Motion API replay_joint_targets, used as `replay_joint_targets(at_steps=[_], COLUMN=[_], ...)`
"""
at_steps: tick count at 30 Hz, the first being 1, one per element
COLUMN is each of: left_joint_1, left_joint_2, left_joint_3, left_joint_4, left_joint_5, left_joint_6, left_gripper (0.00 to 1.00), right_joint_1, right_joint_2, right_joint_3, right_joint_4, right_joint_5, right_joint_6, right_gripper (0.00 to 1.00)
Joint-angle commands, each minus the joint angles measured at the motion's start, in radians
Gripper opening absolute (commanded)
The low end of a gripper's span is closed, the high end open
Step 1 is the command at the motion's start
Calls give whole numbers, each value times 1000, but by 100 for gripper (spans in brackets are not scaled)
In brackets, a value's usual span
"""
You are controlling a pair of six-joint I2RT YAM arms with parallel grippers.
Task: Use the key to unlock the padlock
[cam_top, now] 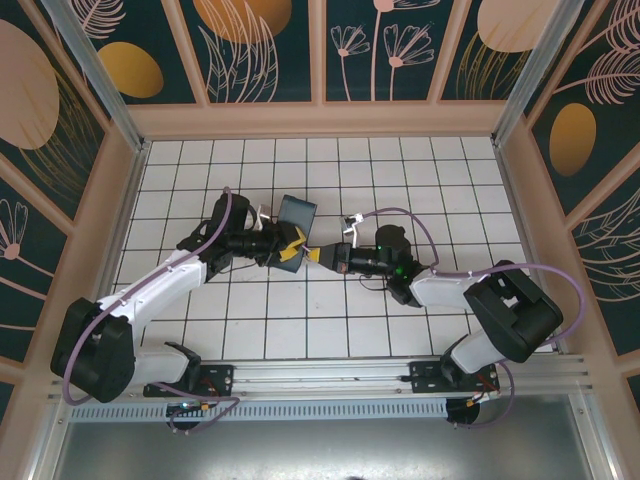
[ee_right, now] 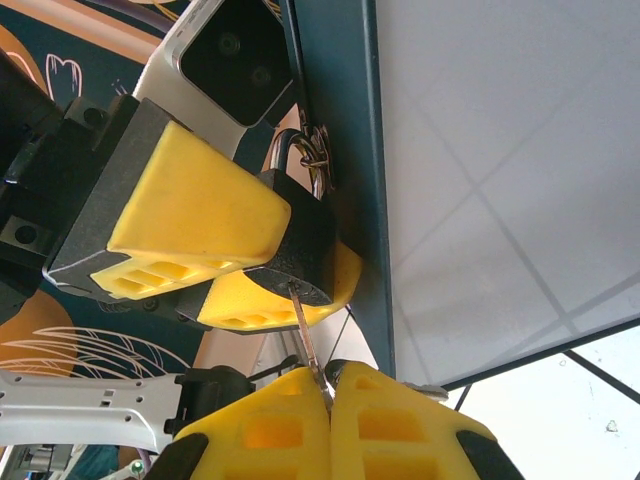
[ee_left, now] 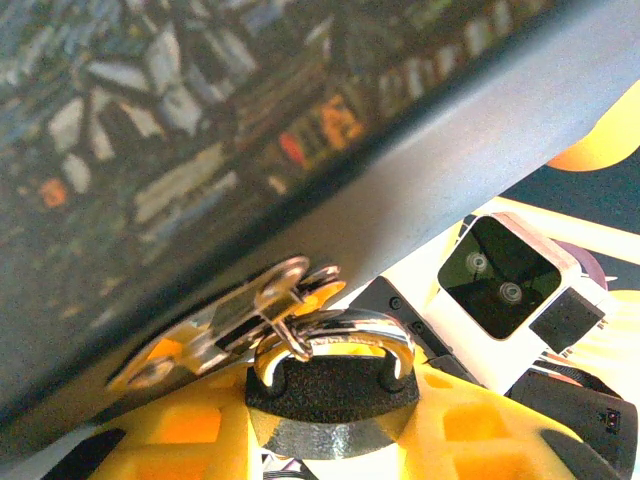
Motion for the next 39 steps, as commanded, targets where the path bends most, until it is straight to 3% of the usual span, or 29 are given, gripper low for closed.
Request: replay_joint_targets(at_steps=[1, 39], left_joint_1=[4, 4], left_joint_2=[-28, -15], left_joint_3=[9, 22], left_joint_4=[62, 20], left_joint_5=[20, -37], left_joint_6=[3, -36], left_gripper=[17, 16], right_joint_1=[-6, 18], right_joint_2=[5, -6], right_joint_3=[26, 100], right_joint_4=[41, -60], right_joint_5=[25, 101], right_joint_6=[14, -21], right_gripper=[0, 0])
